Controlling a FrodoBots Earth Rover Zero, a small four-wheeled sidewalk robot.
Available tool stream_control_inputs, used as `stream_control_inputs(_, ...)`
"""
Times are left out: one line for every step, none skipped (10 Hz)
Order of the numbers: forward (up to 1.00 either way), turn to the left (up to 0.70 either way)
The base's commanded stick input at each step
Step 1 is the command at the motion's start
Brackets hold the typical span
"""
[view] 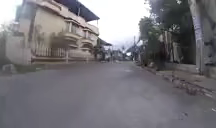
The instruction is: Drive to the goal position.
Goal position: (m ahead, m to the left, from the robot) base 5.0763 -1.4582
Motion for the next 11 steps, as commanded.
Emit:
stream_control_inputs(1.0,-0.01)
stream_control_inputs(1.0,-0.4)
stream_control_inputs(1.0,-0.4)
stream_control_inputs(1.0,-0.4)
stream_control_inputs(1.0,-0.38)
stream_control_inputs(1.0,-0.24)
stream_control_inputs(1.0,-0.11)
stream_control_inputs(1.0,0.0)
stream_control_inputs(1.0,0.0)
stream_control_inputs(1.0,0.0)
stream_control_inputs(1.0,0.0)
